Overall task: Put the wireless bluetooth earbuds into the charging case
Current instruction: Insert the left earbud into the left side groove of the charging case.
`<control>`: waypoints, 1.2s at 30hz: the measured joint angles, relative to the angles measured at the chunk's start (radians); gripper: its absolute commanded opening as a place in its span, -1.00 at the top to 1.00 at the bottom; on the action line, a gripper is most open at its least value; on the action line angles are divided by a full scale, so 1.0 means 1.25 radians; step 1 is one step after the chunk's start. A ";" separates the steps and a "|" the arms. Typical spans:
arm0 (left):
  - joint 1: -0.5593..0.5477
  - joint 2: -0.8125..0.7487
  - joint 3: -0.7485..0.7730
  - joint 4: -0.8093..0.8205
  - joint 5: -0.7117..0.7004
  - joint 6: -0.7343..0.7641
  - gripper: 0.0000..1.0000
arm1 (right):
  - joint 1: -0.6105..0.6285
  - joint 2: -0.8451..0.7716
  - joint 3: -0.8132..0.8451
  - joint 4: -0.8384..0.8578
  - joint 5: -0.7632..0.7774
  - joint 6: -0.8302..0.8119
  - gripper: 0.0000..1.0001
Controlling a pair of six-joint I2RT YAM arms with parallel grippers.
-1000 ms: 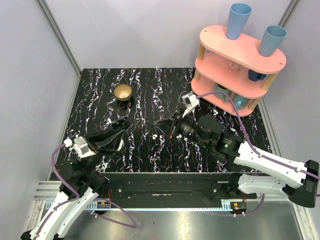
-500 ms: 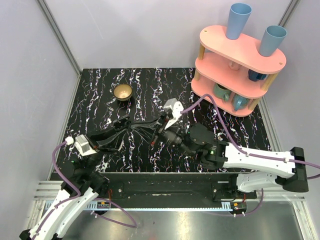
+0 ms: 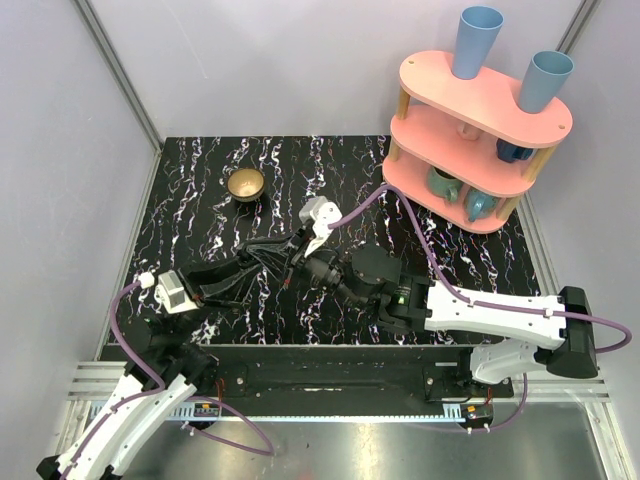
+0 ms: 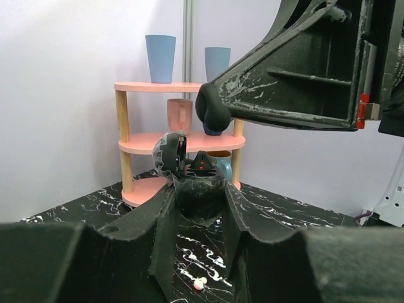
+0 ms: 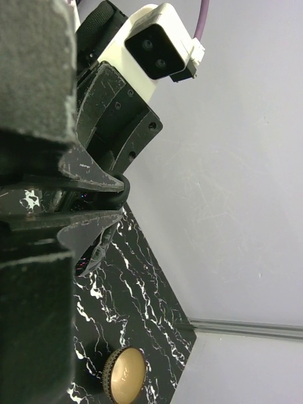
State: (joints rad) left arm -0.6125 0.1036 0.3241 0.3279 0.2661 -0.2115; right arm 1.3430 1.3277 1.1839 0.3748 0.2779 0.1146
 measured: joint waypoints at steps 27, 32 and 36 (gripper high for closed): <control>0.000 0.003 -0.010 0.044 -0.007 -0.024 1.00 | 0.005 0.034 0.005 -0.016 0.008 0.002 0.81; 0.000 0.002 -0.011 0.044 -0.013 -0.027 1.00 | 0.006 0.036 0.005 -0.016 0.008 0.002 0.79; -0.001 -0.008 -0.019 0.048 -0.022 -0.027 1.00 | 0.006 0.037 0.005 -0.023 0.007 0.002 0.73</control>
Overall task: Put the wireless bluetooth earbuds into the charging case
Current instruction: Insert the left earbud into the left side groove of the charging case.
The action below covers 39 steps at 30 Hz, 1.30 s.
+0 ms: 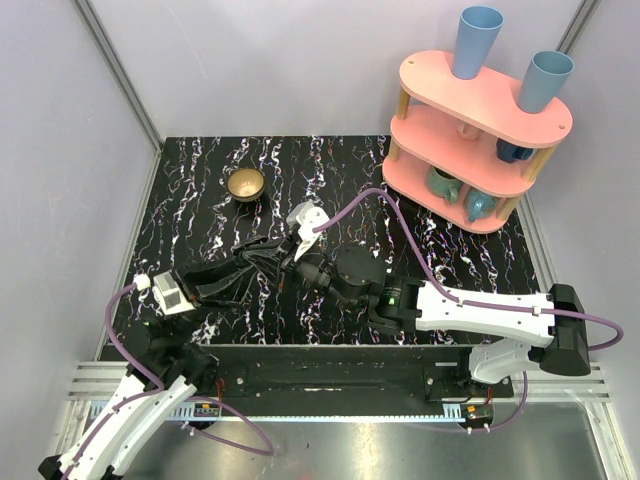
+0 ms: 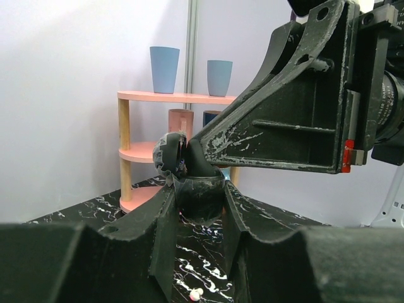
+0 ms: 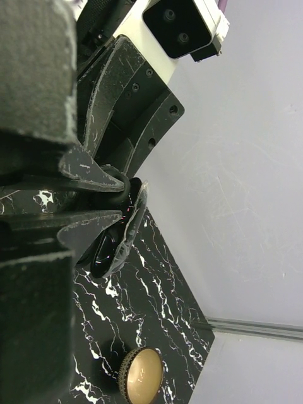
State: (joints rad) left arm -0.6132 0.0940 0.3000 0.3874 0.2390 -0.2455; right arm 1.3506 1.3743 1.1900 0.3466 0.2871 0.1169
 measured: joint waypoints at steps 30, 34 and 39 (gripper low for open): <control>-0.001 -0.015 -0.006 0.002 -0.006 -0.012 1.00 | 0.016 -0.008 0.020 -0.005 -0.014 -0.058 -0.33; -0.001 -0.025 -0.006 0.001 -0.006 -0.012 1.00 | 0.016 -0.020 0.023 0.012 -0.014 -0.063 -0.34; -0.001 -0.034 -0.007 0.000 -0.007 -0.012 1.00 | 0.016 -0.051 0.023 0.034 -0.012 -0.063 -0.29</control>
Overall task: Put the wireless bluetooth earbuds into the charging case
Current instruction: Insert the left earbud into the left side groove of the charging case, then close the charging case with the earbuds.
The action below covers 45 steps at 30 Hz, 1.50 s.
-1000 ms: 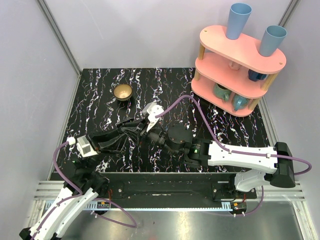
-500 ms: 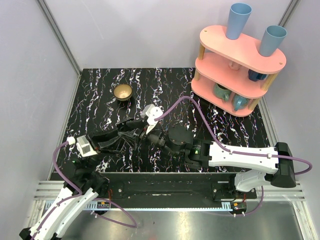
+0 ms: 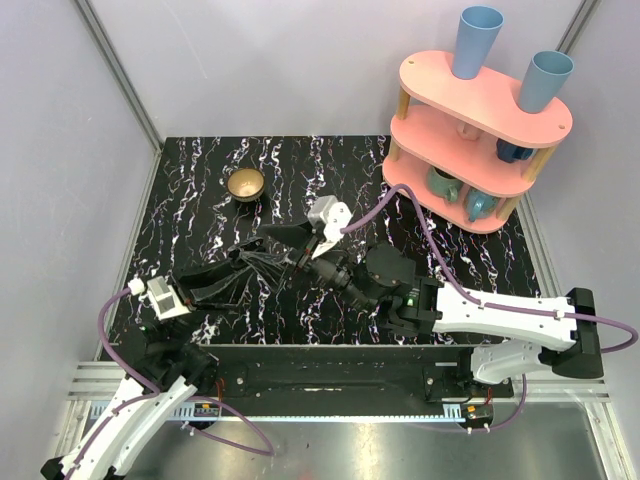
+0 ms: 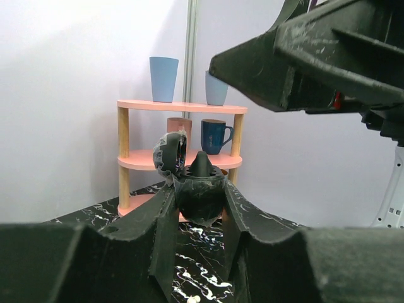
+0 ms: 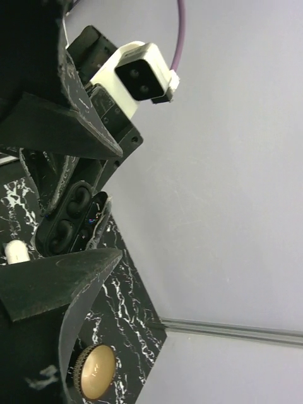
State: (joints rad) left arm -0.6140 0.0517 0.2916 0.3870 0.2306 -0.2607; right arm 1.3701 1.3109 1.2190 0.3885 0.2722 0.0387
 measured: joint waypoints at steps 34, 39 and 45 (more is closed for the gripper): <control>0.000 0.076 0.029 -0.017 0.165 -0.008 1.00 | -0.181 0.036 0.211 -0.438 0.013 0.237 -0.79; 0.000 0.092 0.051 -0.014 0.209 -0.008 1.00 | -0.187 0.098 0.255 -0.502 -0.032 0.258 -0.79; 0.000 0.102 0.057 -0.019 0.215 -0.001 1.00 | -0.188 0.118 0.255 -0.564 -0.077 0.281 -0.79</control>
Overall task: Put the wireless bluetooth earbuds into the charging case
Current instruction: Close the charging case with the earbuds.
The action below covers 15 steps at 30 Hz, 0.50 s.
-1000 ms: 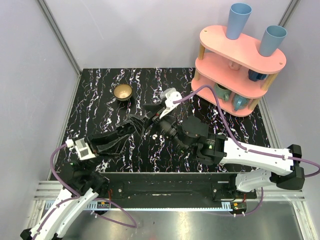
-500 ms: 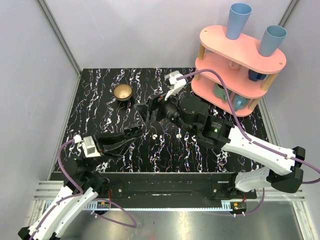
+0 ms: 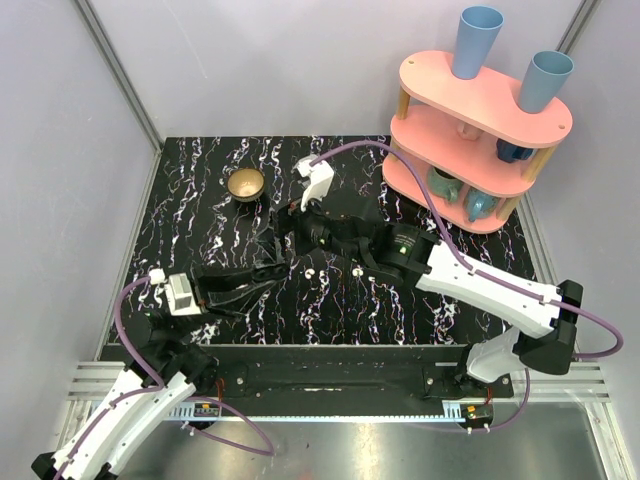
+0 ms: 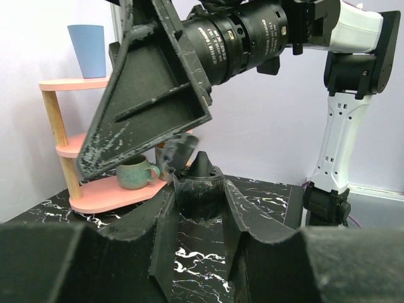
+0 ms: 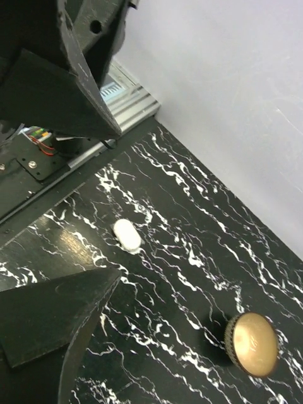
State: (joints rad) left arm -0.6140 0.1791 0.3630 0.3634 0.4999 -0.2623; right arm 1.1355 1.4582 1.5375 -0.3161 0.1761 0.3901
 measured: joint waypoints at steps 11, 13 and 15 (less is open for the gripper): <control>-0.002 0.021 0.002 -0.056 -0.067 -0.001 1.00 | -0.008 -0.094 -0.125 0.012 -0.025 0.053 -0.89; -0.002 0.030 0.007 -0.075 -0.086 -0.005 1.00 | -0.008 -0.114 -0.152 0.017 0.008 0.057 -0.95; -0.002 0.043 0.019 -0.098 -0.116 -0.007 1.00 | -0.008 -0.139 -0.183 0.028 0.063 0.060 -0.97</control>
State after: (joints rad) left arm -0.6167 0.2333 0.3862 0.2413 0.3546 -0.2710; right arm 1.1255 1.2846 1.3090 -0.2813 0.2543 0.4656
